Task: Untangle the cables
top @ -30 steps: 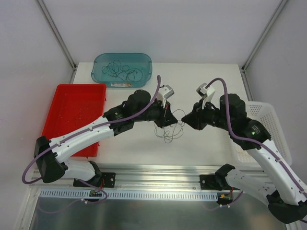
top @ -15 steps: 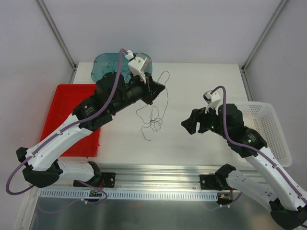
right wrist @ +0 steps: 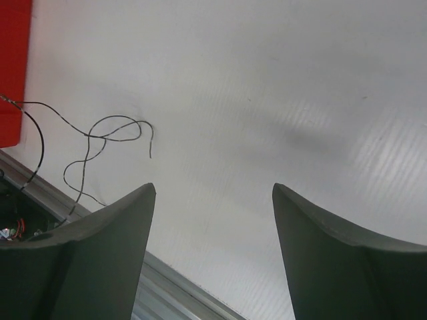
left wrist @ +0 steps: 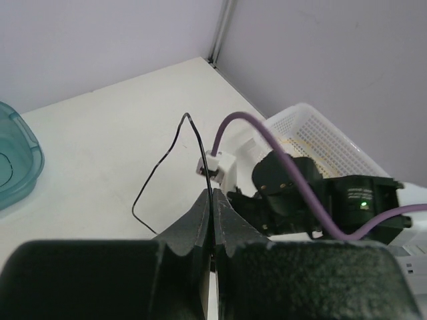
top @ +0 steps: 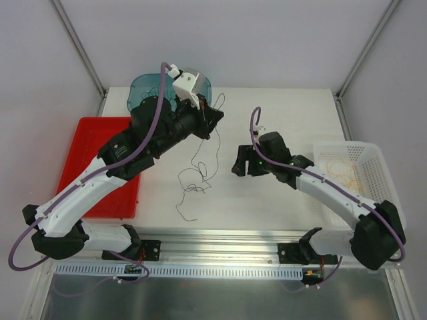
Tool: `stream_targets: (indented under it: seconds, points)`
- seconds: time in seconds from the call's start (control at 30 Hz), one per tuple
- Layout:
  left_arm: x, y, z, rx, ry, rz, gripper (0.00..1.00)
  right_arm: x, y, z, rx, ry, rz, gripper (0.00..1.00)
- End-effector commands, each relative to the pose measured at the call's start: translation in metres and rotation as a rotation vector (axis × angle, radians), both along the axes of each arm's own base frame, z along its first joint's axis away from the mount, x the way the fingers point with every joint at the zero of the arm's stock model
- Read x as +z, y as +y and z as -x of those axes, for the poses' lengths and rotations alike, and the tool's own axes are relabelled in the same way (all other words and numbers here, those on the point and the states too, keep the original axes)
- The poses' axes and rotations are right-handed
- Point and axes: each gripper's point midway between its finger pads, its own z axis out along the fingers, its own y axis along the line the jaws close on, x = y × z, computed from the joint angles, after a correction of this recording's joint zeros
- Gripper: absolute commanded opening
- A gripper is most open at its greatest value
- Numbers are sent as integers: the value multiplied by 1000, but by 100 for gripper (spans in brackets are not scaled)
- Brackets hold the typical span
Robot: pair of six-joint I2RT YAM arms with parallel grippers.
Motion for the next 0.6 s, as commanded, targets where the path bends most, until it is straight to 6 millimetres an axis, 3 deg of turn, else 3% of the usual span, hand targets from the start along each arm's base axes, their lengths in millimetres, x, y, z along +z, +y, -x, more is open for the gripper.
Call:
stream_targets:
  seconds: [0.0, 0.13, 0.27, 0.57]
  points:
    - [27, 17, -5, 77, -46, 44, 0, 5, 38, -3, 95, -2, -149, 74]
    - [40, 28, -6, 122, -60, 74, 0, -12, 58, 8, 178, 43, -188, 74]
    - [50, 31, -3, 120, -68, 101, 0, -29, 67, 5, 169, 84, -194, 74]
    - [62, 30, 2, 94, -74, 131, 0, -41, 83, 4, 156, 149, -242, 74]
